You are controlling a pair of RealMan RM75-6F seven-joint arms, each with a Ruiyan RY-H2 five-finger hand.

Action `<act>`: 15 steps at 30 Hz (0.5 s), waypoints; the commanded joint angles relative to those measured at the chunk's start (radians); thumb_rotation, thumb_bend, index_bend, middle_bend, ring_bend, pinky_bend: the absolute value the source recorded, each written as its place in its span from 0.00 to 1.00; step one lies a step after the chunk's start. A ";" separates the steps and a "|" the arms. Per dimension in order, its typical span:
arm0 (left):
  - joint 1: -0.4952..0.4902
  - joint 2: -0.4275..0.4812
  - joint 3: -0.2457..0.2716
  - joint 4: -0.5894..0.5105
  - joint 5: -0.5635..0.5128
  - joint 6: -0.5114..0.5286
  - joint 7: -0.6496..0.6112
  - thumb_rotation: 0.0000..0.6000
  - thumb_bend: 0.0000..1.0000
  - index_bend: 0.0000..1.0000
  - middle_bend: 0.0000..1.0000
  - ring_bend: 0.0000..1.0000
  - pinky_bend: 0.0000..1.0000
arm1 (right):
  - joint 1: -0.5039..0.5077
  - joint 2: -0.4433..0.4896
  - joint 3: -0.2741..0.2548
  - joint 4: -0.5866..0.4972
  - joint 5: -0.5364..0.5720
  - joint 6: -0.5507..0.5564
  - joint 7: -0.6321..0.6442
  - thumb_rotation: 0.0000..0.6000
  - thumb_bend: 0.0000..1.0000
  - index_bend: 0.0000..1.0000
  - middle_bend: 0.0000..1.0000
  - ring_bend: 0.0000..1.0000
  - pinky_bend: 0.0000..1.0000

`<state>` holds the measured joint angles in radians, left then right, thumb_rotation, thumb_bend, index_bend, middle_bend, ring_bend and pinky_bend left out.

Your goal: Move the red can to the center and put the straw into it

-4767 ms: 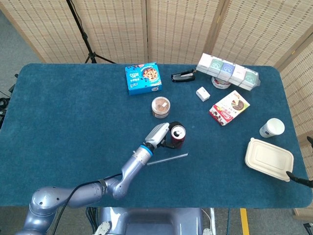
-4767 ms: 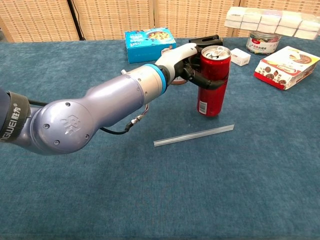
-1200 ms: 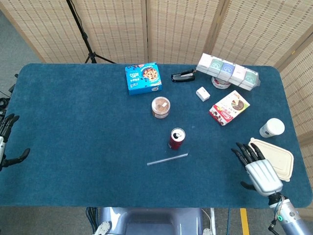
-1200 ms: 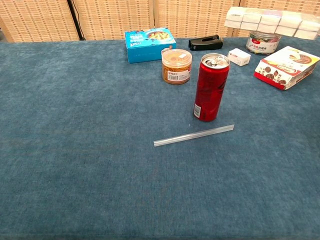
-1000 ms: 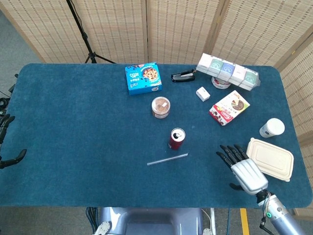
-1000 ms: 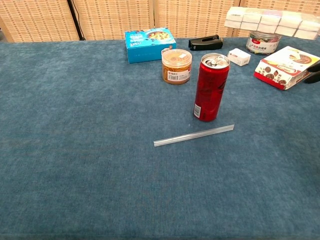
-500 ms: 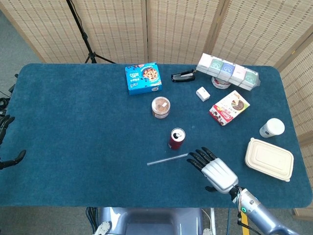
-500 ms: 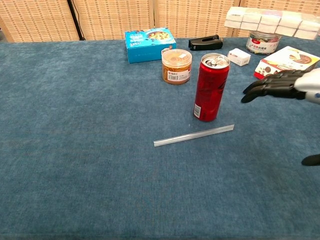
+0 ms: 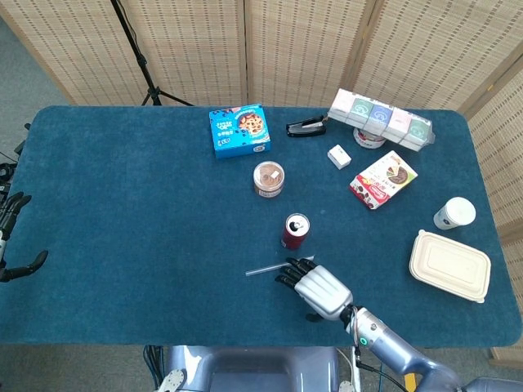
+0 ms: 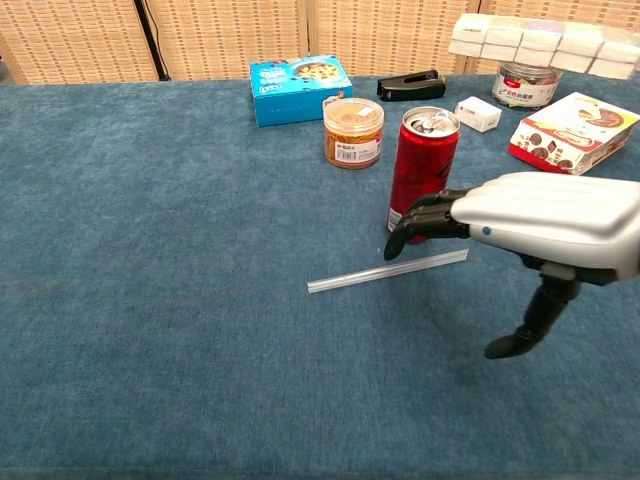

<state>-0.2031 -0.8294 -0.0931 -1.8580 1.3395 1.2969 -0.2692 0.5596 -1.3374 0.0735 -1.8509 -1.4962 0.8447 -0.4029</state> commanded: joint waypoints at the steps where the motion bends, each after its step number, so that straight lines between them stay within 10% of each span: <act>1: -0.001 0.001 0.000 0.000 0.004 -0.005 -0.005 1.00 0.30 0.00 0.00 0.00 0.00 | 0.032 -0.056 0.022 0.041 0.069 -0.021 -0.056 1.00 0.02 0.22 0.19 0.11 0.19; 15: -0.008 0.007 0.002 0.006 0.020 -0.031 -0.028 1.00 0.30 0.00 0.00 0.00 0.00 | 0.078 -0.178 0.045 0.049 0.329 0.080 -0.339 1.00 0.07 0.30 0.28 0.26 0.23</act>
<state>-0.2103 -0.8229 -0.0919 -1.8522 1.3580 1.2671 -0.2958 0.6275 -1.4938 0.1167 -1.7935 -1.2161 0.8951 -0.6904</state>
